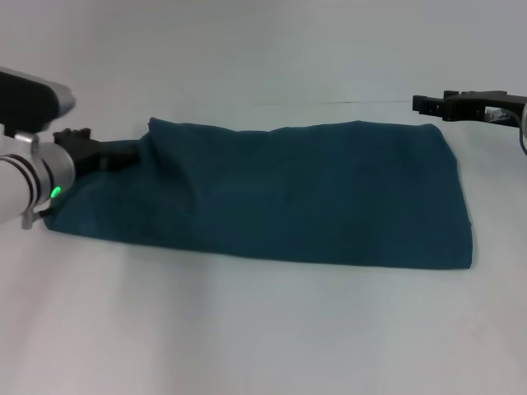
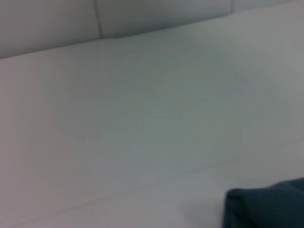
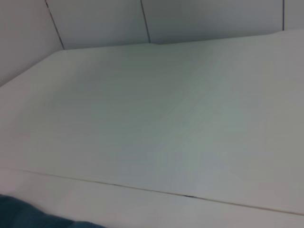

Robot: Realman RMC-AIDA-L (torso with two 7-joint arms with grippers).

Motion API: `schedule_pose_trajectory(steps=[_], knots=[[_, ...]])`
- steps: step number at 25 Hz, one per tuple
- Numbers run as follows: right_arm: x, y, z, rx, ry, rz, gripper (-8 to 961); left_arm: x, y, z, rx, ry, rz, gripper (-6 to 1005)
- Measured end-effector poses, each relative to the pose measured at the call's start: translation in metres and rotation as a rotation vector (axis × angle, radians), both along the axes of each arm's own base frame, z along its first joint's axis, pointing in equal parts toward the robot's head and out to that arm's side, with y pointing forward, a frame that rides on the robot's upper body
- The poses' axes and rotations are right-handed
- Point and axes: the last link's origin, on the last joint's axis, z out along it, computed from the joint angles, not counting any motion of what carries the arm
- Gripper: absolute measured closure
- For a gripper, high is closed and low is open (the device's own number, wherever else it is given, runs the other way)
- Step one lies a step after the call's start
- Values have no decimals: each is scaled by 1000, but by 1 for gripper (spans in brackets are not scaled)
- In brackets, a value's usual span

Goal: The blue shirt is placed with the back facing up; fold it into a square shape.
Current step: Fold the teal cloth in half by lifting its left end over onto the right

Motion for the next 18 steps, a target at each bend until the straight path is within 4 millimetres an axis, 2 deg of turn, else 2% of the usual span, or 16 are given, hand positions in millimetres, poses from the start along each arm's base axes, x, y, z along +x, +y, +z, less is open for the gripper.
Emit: schedule_pose_trajectory(steps=[18], knots=[[7, -6, -6, 2, 4, -20, 296, 13, -1, -20, -80, 54, -58, 141]])
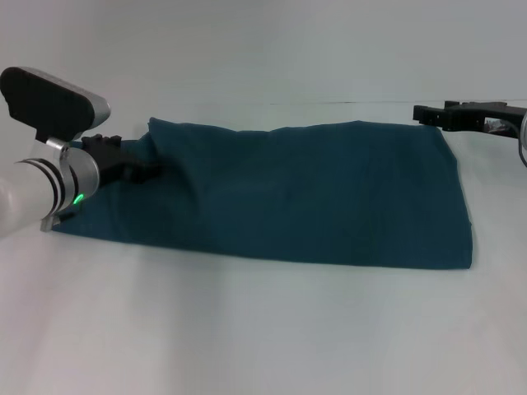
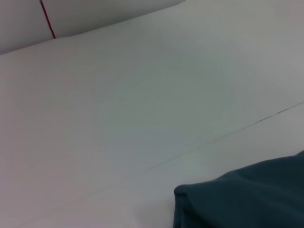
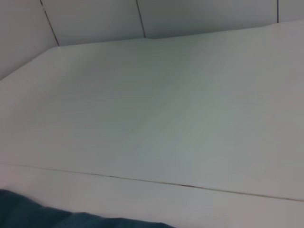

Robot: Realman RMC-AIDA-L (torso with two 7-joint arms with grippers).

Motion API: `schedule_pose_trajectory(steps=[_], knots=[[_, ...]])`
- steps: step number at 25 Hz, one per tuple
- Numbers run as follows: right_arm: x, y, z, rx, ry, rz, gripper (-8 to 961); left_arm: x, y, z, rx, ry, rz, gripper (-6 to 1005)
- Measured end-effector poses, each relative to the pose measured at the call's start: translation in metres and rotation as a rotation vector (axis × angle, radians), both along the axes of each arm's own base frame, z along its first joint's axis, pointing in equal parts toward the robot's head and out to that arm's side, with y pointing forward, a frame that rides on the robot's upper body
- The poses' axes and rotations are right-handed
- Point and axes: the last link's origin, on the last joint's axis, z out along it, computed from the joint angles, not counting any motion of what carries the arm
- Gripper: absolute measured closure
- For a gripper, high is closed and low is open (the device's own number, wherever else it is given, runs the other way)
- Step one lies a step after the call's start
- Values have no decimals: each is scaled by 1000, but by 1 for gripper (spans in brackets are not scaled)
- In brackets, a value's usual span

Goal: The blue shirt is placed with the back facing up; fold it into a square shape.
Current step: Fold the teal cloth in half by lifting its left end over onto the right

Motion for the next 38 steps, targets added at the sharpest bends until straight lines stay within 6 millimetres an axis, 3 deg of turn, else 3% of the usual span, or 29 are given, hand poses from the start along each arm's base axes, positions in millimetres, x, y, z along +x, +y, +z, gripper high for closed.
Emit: schedule_pose_trajectory(steps=[4, 9, 38], knots=[[1, -1, -1, -1, 2, -2, 296, -1, 1, 1, 11, 5, 4, 145], [1, -2, -3, -1, 7, -4, 295, -4, 3, 7, 53, 13, 24, 281], [1, -2, -3, 4, 16, -9, 296, -14, -5, -1, 27, 9, 55, 382]])
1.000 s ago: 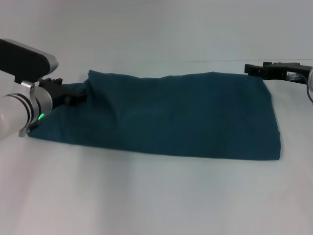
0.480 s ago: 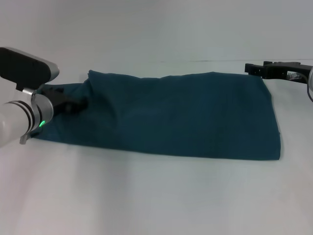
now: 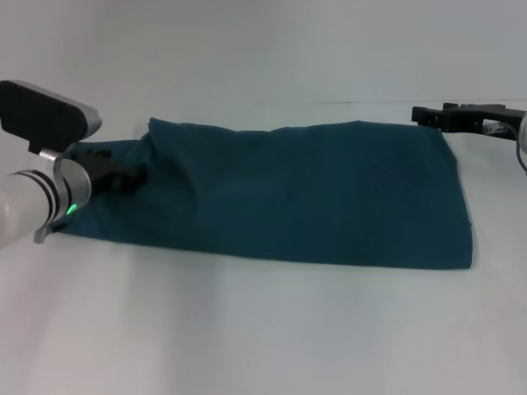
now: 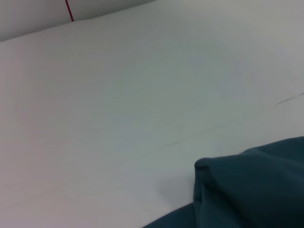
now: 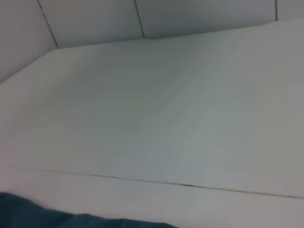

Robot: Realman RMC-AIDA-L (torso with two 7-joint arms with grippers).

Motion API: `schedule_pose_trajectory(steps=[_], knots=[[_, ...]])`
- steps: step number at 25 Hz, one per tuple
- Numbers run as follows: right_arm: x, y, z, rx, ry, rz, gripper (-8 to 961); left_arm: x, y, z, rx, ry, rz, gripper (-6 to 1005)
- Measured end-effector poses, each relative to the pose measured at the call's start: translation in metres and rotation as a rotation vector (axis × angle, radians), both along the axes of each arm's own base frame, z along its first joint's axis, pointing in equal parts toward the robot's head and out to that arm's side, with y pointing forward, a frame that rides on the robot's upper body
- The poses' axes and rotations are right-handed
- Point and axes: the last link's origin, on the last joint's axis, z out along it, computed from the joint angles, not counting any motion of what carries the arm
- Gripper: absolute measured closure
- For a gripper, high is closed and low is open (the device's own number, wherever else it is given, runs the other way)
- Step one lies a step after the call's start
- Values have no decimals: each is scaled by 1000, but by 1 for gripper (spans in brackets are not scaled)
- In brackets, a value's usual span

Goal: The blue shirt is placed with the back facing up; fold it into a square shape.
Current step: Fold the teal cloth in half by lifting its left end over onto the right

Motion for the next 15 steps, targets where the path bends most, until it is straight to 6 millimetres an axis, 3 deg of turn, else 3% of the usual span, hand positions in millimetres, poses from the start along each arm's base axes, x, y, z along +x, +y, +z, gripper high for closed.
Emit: schedule_pose_trajectory(steps=[4, 9, 15], knots=[[-1, 1, 1, 4, 0, 2, 296, -2, 0, 1, 0, -2, 4, 399], [-1, 1, 1, 6, -1, 4, 295, -2, 0, 1, -4, -3, 5, 636], [-3, 2, 1, 6, 0, 6, 296, -3, -1, 1, -16, 11, 2, 762]])
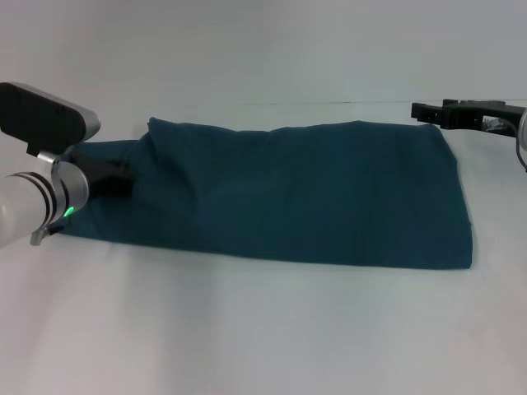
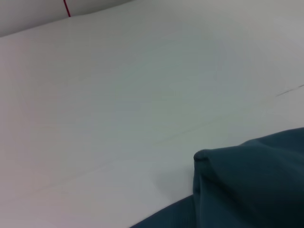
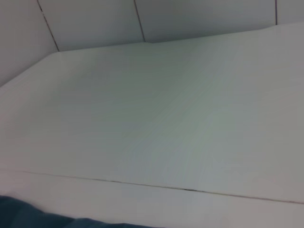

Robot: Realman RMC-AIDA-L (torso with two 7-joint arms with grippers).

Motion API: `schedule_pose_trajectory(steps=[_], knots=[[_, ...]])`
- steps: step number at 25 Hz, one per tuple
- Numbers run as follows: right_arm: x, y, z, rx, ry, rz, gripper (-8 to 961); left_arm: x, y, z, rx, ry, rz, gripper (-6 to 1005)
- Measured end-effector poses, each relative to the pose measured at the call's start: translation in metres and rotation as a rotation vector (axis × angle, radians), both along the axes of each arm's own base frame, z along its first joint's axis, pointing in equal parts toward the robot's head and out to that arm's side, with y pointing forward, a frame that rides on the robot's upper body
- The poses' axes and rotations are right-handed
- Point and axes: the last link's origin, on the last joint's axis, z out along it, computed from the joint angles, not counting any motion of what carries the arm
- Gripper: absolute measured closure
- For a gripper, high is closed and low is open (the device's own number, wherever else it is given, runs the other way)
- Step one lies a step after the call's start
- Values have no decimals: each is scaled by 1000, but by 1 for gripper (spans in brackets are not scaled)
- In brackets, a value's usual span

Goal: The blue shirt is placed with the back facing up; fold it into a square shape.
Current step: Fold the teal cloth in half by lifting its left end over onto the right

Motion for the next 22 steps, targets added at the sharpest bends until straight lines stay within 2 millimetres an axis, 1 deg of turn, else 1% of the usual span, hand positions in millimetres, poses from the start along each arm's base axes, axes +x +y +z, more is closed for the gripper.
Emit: schedule_pose_trajectory(steps=[11, 19, 22], knots=[[0, 0, 0, 1, 2, -1, 296, 2, 2, 4, 13, 3, -10, 997], [4, -2, 2, 2, 15, -25, 295, 0, 3, 15, 58, -10, -6, 995], [7, -2, 5, 2, 22, -42, 295, 0, 3, 15, 55, -14, -5, 994]])
